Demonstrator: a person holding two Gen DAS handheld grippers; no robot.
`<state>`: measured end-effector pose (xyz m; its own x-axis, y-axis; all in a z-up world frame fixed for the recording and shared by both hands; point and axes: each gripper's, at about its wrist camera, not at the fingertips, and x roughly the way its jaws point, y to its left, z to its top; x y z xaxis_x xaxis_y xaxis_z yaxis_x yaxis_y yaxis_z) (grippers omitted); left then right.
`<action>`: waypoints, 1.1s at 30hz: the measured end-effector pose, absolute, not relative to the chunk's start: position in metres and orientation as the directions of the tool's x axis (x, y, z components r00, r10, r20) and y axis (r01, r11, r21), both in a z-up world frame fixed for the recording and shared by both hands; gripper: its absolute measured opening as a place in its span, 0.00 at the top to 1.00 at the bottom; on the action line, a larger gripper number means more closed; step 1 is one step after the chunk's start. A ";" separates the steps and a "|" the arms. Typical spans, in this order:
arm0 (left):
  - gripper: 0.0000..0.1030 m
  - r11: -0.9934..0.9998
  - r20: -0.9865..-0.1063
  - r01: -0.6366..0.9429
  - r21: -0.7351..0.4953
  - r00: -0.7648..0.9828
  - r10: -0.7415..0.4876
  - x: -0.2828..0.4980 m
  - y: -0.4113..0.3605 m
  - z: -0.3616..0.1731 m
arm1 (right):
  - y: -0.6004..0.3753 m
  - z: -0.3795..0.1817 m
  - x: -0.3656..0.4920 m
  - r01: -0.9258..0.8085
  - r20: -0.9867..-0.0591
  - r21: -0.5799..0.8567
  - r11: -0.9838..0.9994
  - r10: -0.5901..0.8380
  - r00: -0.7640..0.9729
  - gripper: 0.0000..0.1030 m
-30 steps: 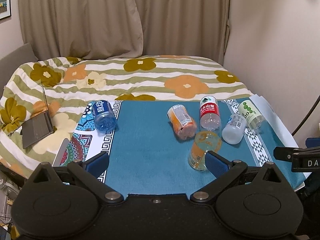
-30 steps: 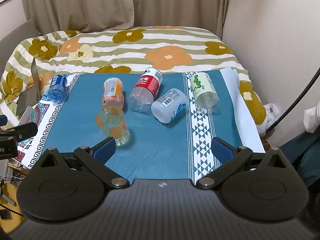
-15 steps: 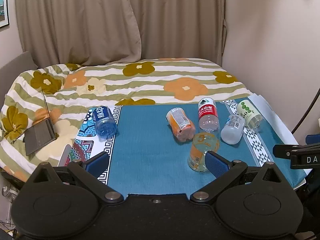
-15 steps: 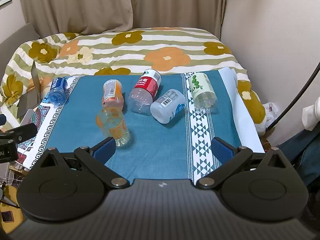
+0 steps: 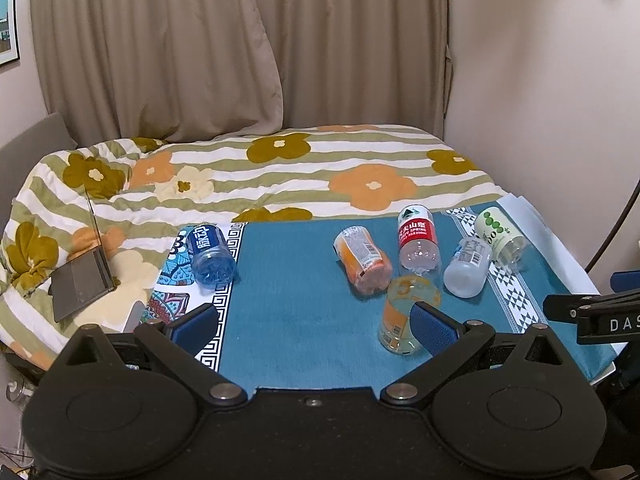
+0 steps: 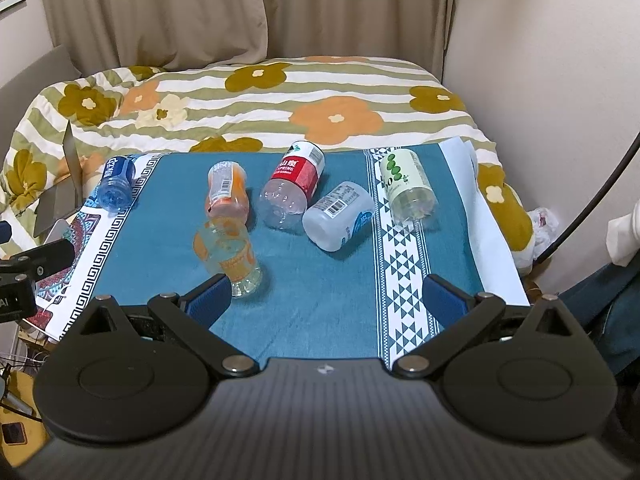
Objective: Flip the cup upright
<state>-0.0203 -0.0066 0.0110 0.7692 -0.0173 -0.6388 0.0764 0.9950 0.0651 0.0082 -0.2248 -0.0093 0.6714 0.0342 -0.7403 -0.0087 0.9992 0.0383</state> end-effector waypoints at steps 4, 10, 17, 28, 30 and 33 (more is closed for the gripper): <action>0.00 0.994 -0.639 0.080 0.070 0.769 -0.017 -0.019 -0.007 0.011 | -0.225 -0.009 0.009 -0.009 -0.740 0.038 0.999 0.034 0.672 0.00; 0.00 0.992 -0.637 0.088 0.086 0.771 -0.013 -0.018 -0.009 0.010 | -0.225 -0.009 0.009 -0.008 -0.740 0.038 0.999 0.034 0.671 0.00; 0.00 0.991 -0.637 0.094 0.098 0.771 -0.010 -0.015 -0.009 0.008 | -0.226 -0.009 0.010 -0.006 -0.741 0.038 0.999 0.033 0.671 0.00; 0.00 0.990 -0.634 0.069 0.121 0.773 0.024 -0.010 -0.006 0.006 | -0.226 -0.009 0.010 -0.008 -0.741 0.037 0.999 0.033 0.670 0.00; 0.00 0.991 -0.634 0.072 0.113 0.773 0.016 -0.009 -0.004 0.005 | -0.227 -0.009 0.012 -0.012 -0.743 0.037 0.999 0.035 0.668 0.00; 0.00 0.992 -0.635 0.075 0.103 0.772 0.007 -0.008 -0.002 0.005 | -0.227 -0.010 0.013 -0.019 -0.744 0.038 0.999 0.040 0.667 0.00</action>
<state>-0.0081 -0.0021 0.0046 0.7725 0.0072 -0.6350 0.0751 0.9919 0.1025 0.0129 -0.2274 -0.0098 0.6672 0.0403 -0.7438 -0.0185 0.9991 0.0375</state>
